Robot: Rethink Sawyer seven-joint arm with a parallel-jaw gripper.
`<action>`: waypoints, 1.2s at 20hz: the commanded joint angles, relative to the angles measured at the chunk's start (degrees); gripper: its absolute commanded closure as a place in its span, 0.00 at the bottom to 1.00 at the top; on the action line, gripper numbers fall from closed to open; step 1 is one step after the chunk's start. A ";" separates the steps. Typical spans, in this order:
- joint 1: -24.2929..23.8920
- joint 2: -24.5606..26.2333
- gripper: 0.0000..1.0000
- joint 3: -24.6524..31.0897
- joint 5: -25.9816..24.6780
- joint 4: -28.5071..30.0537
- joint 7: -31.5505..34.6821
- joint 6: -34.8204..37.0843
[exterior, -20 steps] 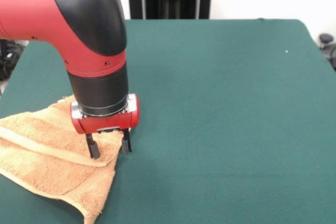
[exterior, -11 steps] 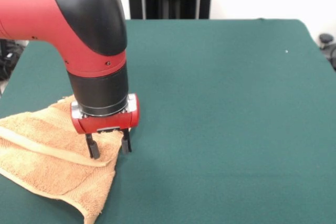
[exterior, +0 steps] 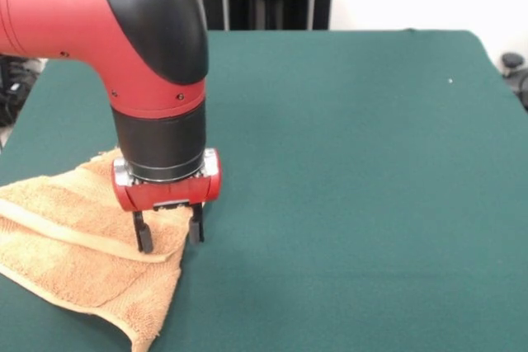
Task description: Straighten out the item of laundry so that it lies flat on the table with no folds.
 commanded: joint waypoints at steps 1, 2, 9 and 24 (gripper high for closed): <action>3.03 -1.80 0.00 1.03 -4.65 7.22 -6.48 -6.62; 3.12 -2.13 0.00 0.99 -4.95 7.62 -6.31 -7.08; 2.59 -1.48 0.00 1.60 -5.13 8.11 -7.18 -4.28; 0.87 2.61 0.00 3.52 -2.36 7.56 -10.96 3.08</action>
